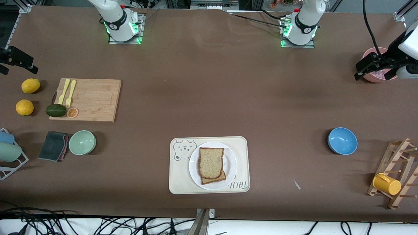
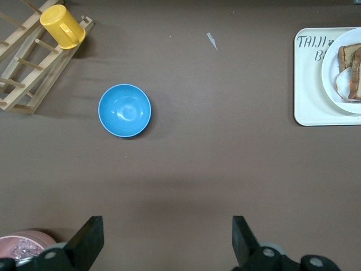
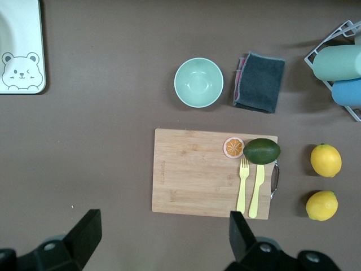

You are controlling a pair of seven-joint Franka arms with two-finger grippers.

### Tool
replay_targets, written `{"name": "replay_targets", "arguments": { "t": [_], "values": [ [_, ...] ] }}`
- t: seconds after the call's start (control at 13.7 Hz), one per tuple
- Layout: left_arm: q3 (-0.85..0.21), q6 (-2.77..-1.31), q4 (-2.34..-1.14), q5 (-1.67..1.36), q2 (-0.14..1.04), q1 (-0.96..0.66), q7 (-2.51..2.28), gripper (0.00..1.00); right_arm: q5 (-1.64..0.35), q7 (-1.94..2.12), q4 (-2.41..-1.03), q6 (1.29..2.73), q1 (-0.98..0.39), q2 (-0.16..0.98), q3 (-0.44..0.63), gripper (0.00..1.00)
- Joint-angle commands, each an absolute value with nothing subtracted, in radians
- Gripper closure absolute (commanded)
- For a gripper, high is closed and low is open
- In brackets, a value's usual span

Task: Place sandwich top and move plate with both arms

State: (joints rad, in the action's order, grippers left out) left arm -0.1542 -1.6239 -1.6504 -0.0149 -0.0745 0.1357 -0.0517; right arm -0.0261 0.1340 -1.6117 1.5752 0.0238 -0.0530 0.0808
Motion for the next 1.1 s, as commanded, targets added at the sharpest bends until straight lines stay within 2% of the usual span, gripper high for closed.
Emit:
{"name": "replay_targets", "arguments": {
  "t": [0.0, 0.29, 0.58, 1.02],
  "values": [
    [-0.16, -1.605, -1.637, 0.002, -0.066, 0.141, -0.045, 0.0, -0.031, 0.15, -1.611, 1.559, 0.028, -0.072, 0.077, 0.0],
    [-0.164, -1.615, -1.635, 0.005, -0.029, 0.134, -0.048, 0.0, -0.031, 0.149, -1.583, 1.562, 0.028, -0.057, 0.078, 0.0],
    [-0.166, -1.617, -1.575, 0.003, 0.018, 0.127, -0.049, 0.0, -0.032, 0.152, -1.502, 1.539, 0.032, -0.003, 0.077, 0.0],
    [-0.166, -1.617, -1.559, 0.006, 0.04, 0.124, -0.044, 0.0, -0.032, 0.137, -1.528, 1.528, 0.047, -0.017, 0.019, 0.0]
  ]
}}
